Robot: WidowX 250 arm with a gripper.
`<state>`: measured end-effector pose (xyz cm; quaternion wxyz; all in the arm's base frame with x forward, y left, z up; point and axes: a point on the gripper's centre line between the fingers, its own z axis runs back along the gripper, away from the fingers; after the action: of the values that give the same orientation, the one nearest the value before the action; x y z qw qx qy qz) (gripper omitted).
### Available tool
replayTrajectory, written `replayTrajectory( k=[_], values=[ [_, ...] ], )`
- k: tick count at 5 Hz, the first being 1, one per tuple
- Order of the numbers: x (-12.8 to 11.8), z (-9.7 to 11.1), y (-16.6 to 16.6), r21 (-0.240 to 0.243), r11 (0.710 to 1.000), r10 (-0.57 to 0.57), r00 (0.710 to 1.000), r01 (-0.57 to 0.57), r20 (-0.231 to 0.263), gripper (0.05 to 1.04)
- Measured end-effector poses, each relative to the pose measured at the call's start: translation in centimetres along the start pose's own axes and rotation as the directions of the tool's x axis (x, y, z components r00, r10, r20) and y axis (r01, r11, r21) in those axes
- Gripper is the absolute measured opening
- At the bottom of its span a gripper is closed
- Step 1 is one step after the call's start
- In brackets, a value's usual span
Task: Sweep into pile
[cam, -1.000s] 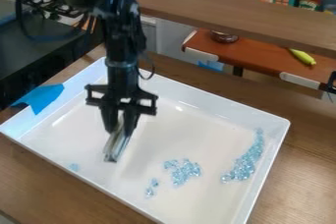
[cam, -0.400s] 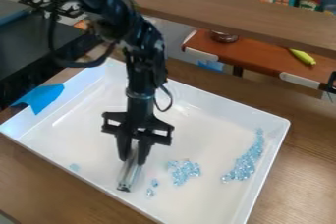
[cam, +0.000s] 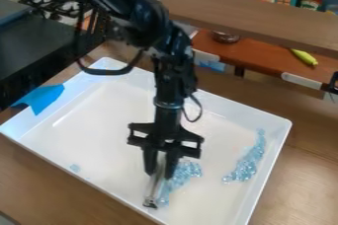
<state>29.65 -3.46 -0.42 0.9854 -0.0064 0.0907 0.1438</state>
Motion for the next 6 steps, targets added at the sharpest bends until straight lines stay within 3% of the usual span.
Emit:
replayTrajectory(
  k=[1, 2, 3, 4, 5, 6],
  values=[
    [1.0, 1.3, -1.7, -0.025, 1.0, 0.019, 0.999, -0.018, 0.033, 0.341],
    [2.1, 0.8, -2.6, -0.024, 0.999, 0.042, 0.999, -0.041, 0.024, 0.341],
    [3.6, 1.0, -3.5, -0.044, 0.997, 0.067, 0.997, -0.064, 0.049, 0.341],
    [3.5, 1.0, -3.5, -0.048, 0.997, 0.063, 0.997, -0.06, 0.042, 0.341],
    [2.4, 2.3, -2.2, -0.102, 0.994, 0.046, 0.998, -0.042, 0.03, 0.341],
    [2.0, 7.1, 0.3, -0.238, 0.971, 0.049, 0.995, -0.026, 0.09, 0.341]
  ],
)
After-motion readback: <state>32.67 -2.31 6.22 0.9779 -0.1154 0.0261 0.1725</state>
